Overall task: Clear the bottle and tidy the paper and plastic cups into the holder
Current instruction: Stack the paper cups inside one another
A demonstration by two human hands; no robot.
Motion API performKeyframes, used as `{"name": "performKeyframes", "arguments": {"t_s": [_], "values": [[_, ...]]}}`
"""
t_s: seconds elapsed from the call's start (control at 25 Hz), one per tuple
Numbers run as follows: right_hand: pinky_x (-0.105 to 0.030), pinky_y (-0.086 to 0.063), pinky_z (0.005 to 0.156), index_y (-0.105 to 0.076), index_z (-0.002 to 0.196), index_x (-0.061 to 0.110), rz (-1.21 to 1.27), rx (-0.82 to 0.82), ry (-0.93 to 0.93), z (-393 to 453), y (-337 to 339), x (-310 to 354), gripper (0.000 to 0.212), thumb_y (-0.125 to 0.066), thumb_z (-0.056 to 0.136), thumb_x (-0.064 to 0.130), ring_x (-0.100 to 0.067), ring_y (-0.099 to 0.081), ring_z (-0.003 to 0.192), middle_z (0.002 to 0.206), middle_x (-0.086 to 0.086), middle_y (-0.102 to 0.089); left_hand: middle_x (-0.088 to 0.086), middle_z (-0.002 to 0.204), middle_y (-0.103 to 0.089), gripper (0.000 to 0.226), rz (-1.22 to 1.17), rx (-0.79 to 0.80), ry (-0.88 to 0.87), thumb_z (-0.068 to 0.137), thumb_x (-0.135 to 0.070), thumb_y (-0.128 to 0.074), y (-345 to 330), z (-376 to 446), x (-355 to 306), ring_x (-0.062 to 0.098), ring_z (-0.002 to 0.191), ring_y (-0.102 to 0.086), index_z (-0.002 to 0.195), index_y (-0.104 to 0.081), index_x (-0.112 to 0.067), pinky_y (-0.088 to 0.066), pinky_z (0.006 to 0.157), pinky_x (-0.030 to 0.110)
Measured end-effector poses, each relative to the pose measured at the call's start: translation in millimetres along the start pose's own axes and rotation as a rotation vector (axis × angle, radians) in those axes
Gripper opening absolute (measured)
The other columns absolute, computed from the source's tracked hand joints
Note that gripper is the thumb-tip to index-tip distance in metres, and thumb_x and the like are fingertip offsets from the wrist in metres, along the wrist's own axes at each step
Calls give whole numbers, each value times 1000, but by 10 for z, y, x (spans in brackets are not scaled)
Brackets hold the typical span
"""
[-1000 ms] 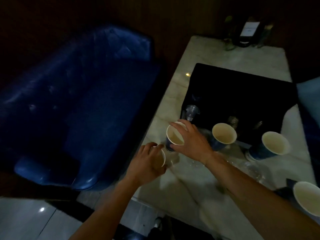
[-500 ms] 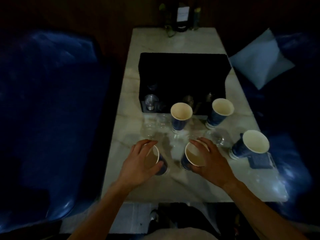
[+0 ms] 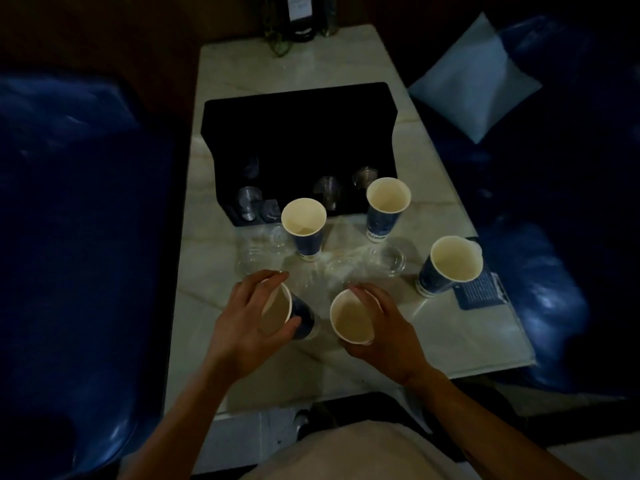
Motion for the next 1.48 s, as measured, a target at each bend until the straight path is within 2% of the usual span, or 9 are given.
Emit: {"name": "performKeyframes", "arguments": {"t_s": [0.2, 0.44, 0.6, 0.76, 0.88, 1.0, 1.12, 1.28, 1.48], "values": [[-17, -38, 88, -17, 136, 62, 263, 38, -135, 9, -38, -160, 106, -82, 53, 63, 11, -40, 116, 127, 52, -29, -8, 140, -41, 70, 9, -66, -193, 77, -53, -64, 477, 88, -392, 19, 123, -48, 140, -42, -34, -51, 91, 41], [-13, -46, 85, -28, 136, 51, 280, 143, -134, 63, -57, -234, 93, -81, 59, 58, 5, -57, 111, 116, 35, -50, 1, 139, -45, 69, -20, -30, -354, 78, -49, -66, 405, 165, -938, 22, 122, -50, 138, -45, -21, -47, 94, 34], [-18, -50, 92, -28, 137, 54, 352, 167, -116, 72, 7, -227, 92, -79, 61, 58, 14, -53, 111, 122, 36, -50, -9, 139, -41, 76, 164, 75, -346, 72, -57, -65, -18, 211, -1040, 11, 122, -44, 139, -40, -32, -46, 88, 28], [-5, -39, 94, -23, 130, 66, 345, 172, -96, 72, 73, -219, 92, -78, 58, 55, 18, -48, 116, 122, 47, -45, -7, 139, -44, 75, 212, 67, -339, 74, -61, -65, -416, 253, -965, 11, 124, -45, 138, -43, -31, -38, 94, 22], [-26, -47, 100, -39, 139, 33, 353, 152, -81, 65, 36, -257, 86, -81, 65, 43, -2, -55, 119, 130, 18, -55, -4, 140, -49, 69, 191, 66, -333, 79, -66, -60, -694, 277, -870, 13, 128, -46, 136, -46, -29, -43, 101, 30], [-43, -54, 94, -48, 133, 18, 353, 148, -73, 54, 34, -238, 70, -83, 72, 19, -18, -64, 111, 123, -5, -65, -5, 139, -48, 68, 190, 90, -316, 77, -65, -63, -896, 289, -768, 13, 128, -45, 134, -47, -29, -45, 101, 34], [-38, -55, 87, -45, 134, 5, 289, 130, -44, 63, 35, -251, 82, -88, 66, 22, -23, -67, 101, 115, -12, -69, -4, 140, -47, 70, 175, 111, -327, 76, -64, -65, -1044, 280, -672, 17, 129, -44, 133, -48, -28, -45, 101, 37], [-33, -52, 89, -42, 137, 8, 314, 176, -78, 100, -13, -278, 87, -88, 65, 27, -19, -65, 106, 119, -7, -67, -3, 139, -46, 67, 188, 96, -327, 77, -63, -63, -1137, 288, -575, 20, 127, -45, 131, -48, -27, -48, 96, 39], [-8, -39, 89, -51, 133, 8, 363, 175, -83, 105, -82, -342, 75, -84, 69, 31, -20, -60, 116, 122, 6, -57, -3, 138, -47, 71, 181, 147, -356, 76, -69, -58, -1160, 300, -573, 19, 127, -44, 133, -48, -28, -46, 99, 37]]}}
Point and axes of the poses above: each hand's wrist, its own z-axis towards the middle knuckle, its own y-axis out of the back of the hand, x = y × z, the point moved 2 cm from there along z, towards the middle knuckle
